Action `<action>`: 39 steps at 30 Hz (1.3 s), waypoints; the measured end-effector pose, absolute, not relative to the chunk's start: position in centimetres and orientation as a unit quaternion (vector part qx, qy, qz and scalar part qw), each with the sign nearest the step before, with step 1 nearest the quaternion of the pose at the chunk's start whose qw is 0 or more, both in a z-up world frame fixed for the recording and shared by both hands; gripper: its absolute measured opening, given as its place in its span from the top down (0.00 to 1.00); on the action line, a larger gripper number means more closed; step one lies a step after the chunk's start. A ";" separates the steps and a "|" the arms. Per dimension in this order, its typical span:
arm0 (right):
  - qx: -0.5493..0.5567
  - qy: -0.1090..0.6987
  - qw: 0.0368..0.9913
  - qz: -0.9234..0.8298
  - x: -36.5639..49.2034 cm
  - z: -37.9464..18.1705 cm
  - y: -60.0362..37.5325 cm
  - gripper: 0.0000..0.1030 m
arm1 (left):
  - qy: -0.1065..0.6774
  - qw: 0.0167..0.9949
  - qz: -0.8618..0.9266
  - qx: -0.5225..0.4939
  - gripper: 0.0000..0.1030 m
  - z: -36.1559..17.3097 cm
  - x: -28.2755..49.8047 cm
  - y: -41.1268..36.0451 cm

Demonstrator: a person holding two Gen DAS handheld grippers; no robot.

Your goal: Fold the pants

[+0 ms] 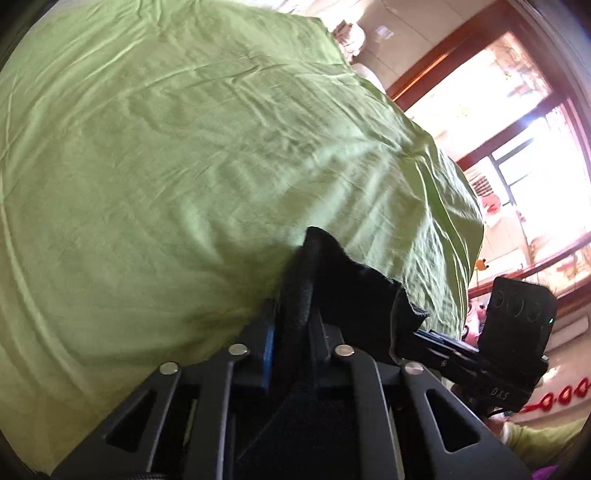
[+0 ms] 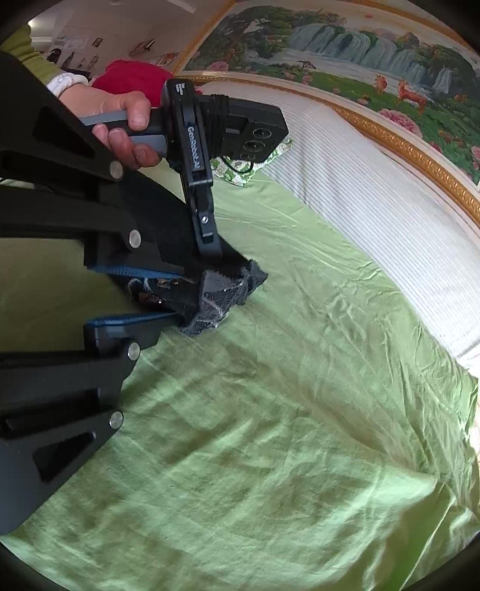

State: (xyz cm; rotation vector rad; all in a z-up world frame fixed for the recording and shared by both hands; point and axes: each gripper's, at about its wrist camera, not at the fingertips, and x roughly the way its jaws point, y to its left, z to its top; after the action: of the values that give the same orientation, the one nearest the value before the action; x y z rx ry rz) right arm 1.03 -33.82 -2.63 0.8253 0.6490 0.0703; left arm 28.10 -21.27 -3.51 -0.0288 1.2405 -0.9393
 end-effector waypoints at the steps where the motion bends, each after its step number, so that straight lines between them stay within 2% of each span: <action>1: 0.392 0.307 0.867 0.036 0.9 -2.4 -33.7 0.84 | 0.556 0.713 -0.426 -0.015 0.91 -3.3 27.9 -21.2; 10: 0.385 0.257 0.882 0.092 0.1 1.0 -32.6 0.85 | 0.513 0.729 -0.448 -0.063 0.91 0.6 26.1 -18.2; 23: 0.362 0.221 0.859 0.288 1.1 6.2 -24.8 0.85 | 0.424 0.778 -0.441 -0.142 0.91 6.6 19.2 -7.6; 30: 0.353 0.253 0.826 0.360 3.0 5.5 -19.2 0.85 | 0.401 0.797 -0.409 -0.189 0.91 5.6 16.1 -1.5; 39: 0.344 0.318 0.789 0.398 5.9 1.7 -14.0 0.85 | 0.410 0.804 -0.350 -0.250 0.92 0.9 14.6 4.8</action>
State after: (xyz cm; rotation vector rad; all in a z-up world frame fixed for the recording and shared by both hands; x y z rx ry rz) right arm 5.85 -13.99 1.67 0.7416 0.6850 0.8574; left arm 14.60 4.79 0.92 -0.5349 0.8785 -0.7501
